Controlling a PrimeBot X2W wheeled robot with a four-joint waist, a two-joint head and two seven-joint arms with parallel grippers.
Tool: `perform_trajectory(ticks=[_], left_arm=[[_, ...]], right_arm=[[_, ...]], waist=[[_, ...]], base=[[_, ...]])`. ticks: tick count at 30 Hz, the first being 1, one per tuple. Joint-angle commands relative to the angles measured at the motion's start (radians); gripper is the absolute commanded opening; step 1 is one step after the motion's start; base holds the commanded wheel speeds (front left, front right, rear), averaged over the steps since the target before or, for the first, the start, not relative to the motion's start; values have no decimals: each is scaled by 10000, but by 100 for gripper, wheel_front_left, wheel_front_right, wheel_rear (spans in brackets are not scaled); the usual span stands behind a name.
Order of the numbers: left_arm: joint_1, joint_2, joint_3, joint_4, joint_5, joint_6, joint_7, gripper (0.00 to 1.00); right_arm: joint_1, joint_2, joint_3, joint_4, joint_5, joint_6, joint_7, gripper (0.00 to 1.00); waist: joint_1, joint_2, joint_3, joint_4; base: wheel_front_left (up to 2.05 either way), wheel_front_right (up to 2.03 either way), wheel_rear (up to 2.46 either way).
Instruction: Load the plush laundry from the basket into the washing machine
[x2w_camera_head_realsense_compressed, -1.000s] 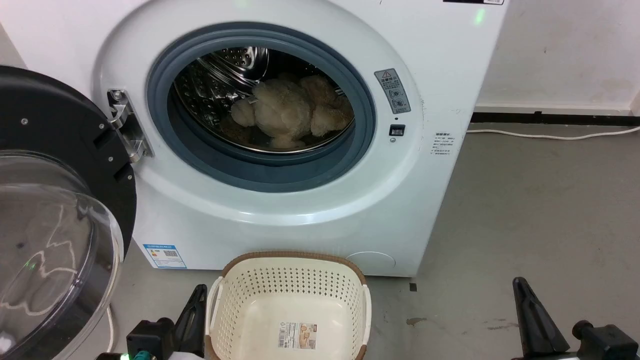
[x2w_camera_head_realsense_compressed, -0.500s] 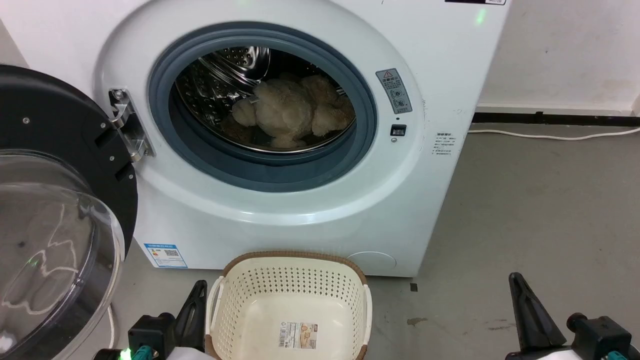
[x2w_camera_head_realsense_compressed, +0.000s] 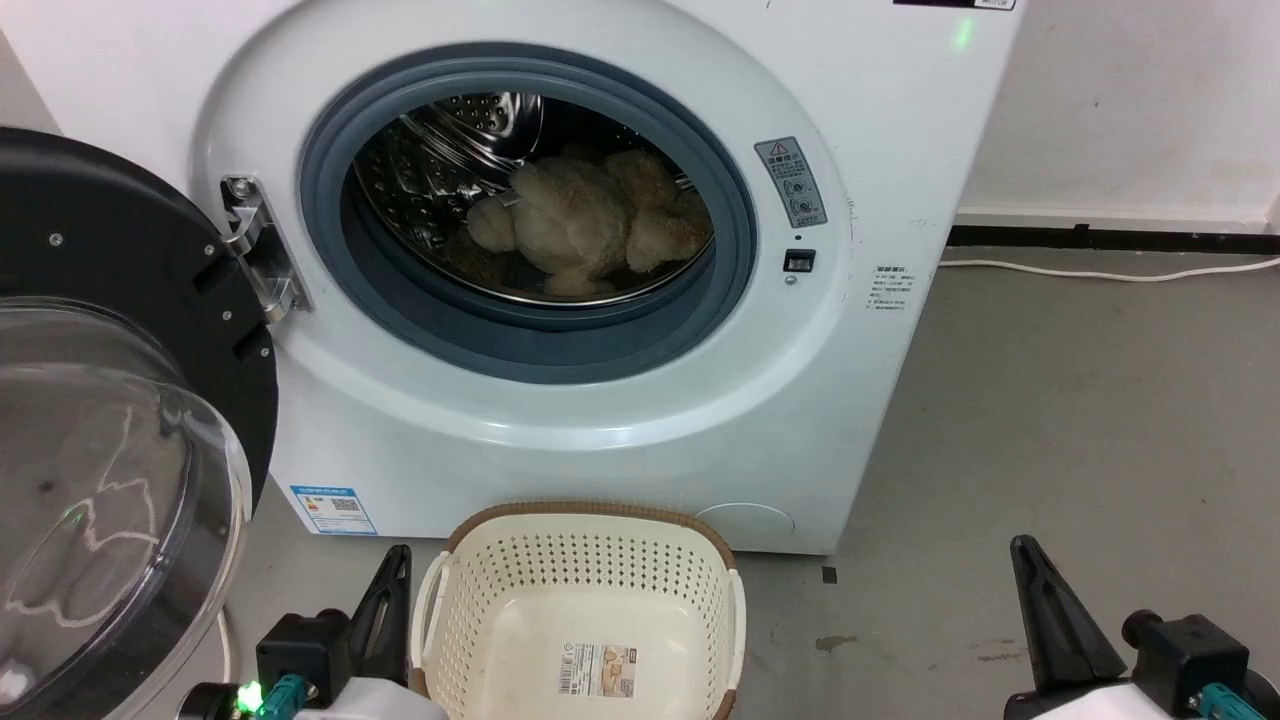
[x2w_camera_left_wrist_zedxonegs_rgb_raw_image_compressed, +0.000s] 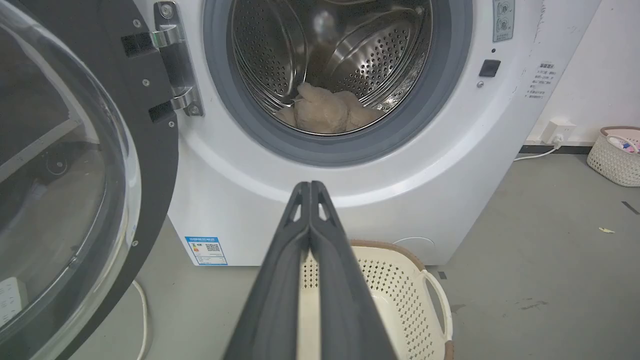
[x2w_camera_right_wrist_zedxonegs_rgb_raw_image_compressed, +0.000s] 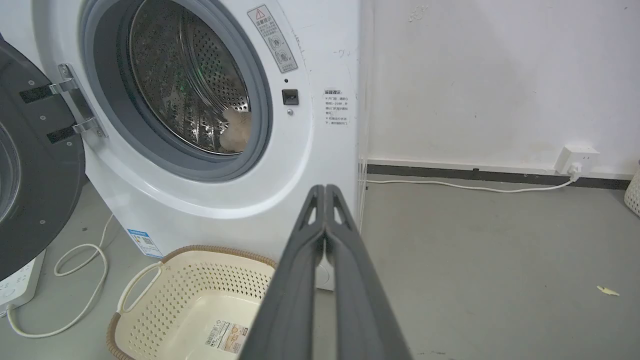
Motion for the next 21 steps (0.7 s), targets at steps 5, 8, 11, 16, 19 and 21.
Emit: perform_trajectory(ticks=[5,8,11,16,19,21], left_arm=[[-151,-50,57,-151,173,90,140,0],[-180,-74,81,-231,244,120,242,0],[-196,-89,96,-279,287,137,303,0],[-236,-123,130,-389,386,178,445,0],[-253,-137,144,-437,429,196,506,0],[-264,-147,154,-469,457,208,547,0]], right_arm=[[-266,-2,22,34,-178,4,158,0],[-341,-3,31,45,-263,5,261,0],[-385,-3,36,51,-314,5,323,0],[-489,-3,48,66,-431,5,466,0],[-534,-3,53,72,-482,5,528,0],[-563,-3,57,77,-516,6,569,0]], waist=[[0,0,0,12],[0,0,1,23],[0,0,1,30],[0,0,2,45],[0,0,2,52],[0,0,2,56]], base=[[0,0,0],[0,0,0],[0,0,0],[0,0,0],[0,0,0],[0,0,0]])
